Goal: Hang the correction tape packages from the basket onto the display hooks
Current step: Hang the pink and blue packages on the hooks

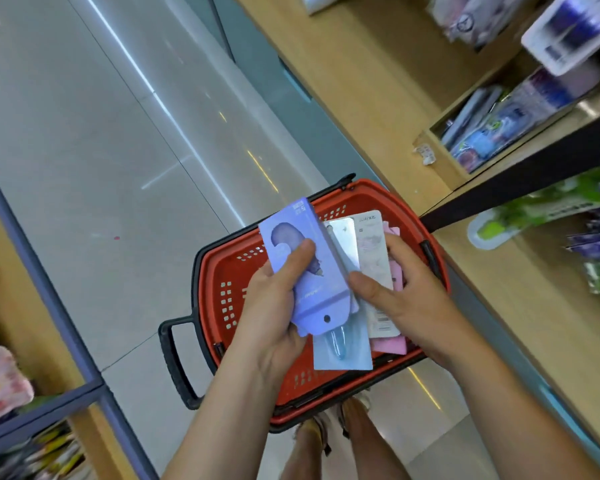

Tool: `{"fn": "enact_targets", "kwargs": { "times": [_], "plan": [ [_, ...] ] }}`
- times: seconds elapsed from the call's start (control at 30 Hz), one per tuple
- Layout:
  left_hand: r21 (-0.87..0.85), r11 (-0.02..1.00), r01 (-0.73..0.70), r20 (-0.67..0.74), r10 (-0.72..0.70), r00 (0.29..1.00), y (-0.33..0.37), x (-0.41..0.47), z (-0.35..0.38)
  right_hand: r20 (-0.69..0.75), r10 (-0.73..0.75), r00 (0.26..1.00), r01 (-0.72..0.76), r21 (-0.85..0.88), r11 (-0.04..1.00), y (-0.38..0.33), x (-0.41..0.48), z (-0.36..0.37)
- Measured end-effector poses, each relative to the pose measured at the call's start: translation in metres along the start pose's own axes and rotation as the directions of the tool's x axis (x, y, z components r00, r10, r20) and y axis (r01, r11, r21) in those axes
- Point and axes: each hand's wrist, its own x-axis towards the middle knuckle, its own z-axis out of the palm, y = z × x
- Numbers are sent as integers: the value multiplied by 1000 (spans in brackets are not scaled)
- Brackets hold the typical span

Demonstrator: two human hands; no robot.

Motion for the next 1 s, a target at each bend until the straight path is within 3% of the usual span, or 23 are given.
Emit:
{"fn": "enact_targets", "kwargs": {
  "times": [0.3,0.47,0.6,0.7,0.8,0.9,1.0],
  "plan": [
    [64,993,-95,57,92,994,56,-85,43,-68,-61,996,70,142,987,-81,-54,1],
    [322,912,-254,128,224,966,92,-136,49,-236,-208,949,221,27,975,-140,-91,-6],
    [483,816,-318,289,195,937,116,-178,48,-266,-283,922,293,-1,956,-183,-130,-1],
    [534,740,-409,379,223,898,143,-208,46,-292,-347,891,342,-67,937,-210,-166,4],
    [584,604,-542,494,265,828,172,-242,42,-388,-399,831,388,-112,915,-234,-205,11],
    [605,470,-643,519,379,766,200,-276,45,-453,-409,792,420,-80,904,-257,-242,19],
    [508,415,-755,579,484,656,225,-304,57,-474,-430,768,459,-60,886,-274,-277,25]
  ]
}}
